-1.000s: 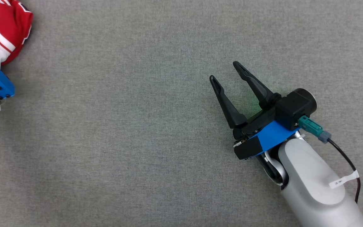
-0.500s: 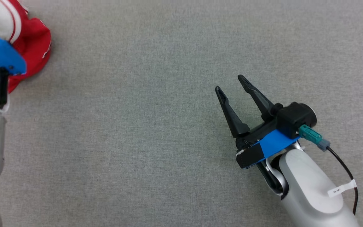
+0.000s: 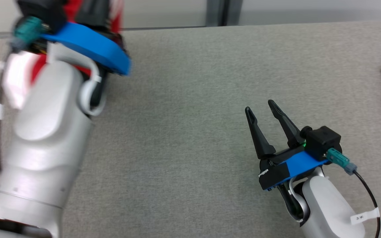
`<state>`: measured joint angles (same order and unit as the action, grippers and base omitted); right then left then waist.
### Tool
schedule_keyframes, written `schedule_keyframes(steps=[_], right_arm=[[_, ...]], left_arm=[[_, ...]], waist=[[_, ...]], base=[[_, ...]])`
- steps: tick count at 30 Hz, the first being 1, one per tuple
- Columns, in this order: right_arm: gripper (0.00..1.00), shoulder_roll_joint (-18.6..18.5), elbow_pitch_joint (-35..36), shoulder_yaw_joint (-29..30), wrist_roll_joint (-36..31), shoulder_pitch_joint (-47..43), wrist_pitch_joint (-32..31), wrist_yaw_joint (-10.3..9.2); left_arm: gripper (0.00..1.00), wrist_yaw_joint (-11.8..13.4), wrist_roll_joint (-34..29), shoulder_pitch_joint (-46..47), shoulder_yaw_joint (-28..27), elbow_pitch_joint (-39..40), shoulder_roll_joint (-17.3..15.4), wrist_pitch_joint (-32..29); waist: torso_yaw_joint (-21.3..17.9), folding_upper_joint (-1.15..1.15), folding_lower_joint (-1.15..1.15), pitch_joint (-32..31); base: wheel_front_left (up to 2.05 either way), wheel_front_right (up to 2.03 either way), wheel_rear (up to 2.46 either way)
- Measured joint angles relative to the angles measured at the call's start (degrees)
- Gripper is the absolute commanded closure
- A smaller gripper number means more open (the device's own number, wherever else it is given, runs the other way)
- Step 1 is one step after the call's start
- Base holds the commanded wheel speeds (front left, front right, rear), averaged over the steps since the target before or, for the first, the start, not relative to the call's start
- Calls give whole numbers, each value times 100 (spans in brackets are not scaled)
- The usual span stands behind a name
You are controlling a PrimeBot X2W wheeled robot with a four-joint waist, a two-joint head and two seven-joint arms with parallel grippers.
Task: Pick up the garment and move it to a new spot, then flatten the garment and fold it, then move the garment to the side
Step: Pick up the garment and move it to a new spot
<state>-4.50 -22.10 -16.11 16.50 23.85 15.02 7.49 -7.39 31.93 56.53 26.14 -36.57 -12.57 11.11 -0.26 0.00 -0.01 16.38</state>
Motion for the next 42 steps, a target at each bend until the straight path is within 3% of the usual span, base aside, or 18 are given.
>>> schedule_keyframes(steps=[8,15,16,17,21,24,32,36,42], right_arm=[[0,101,-52,235,33,-312,1,0],[0,136,-126,305,43,-490,1,0],[0,138,-143,312,44,-513,1,0],[0,141,-167,324,52,-534,1,0],[0,144,-210,385,92,-620,1,0],[0,146,-221,426,126,-722,1,0],[0,155,-258,665,130,-971,1,0],[0,155,-285,776,127,-1130,1,0],[0,157,-364,784,80,-1257,1,0]], left_arm=[[100,0,223,-514,1056,316,764,-40],[100,38,627,-1121,1750,75,956,187],[34,100,742,-1204,1839,71,959,221],[0,160,820,-1281,1926,55,962,258],[0,421,886,-1580,2058,-188,981,348],[0,637,829,-1868,1724,-277,909,380],[0,1209,-1,-3285,424,513,112,388],[0,1298,-378,-4079,-215,1046,40,388],[0,1168,-924,-4867,-835,1514,318,389]], waist=[[-389,0,0,-275],[-628,0,1,-481],[-649,0,1,-510],[-668,0,1,-538],[-675,0,1,-686],[-639,0,1,-794],[-410,0,1,-1103],[-280,0,1,-1301],[-117,0,1,-1397]], base=[[0,0,0],[0,0,0],[0,0,0],[0,0,0],[0,0,0],[0,0,0],[0,0,0],[0,0,0],[0,0,0]])
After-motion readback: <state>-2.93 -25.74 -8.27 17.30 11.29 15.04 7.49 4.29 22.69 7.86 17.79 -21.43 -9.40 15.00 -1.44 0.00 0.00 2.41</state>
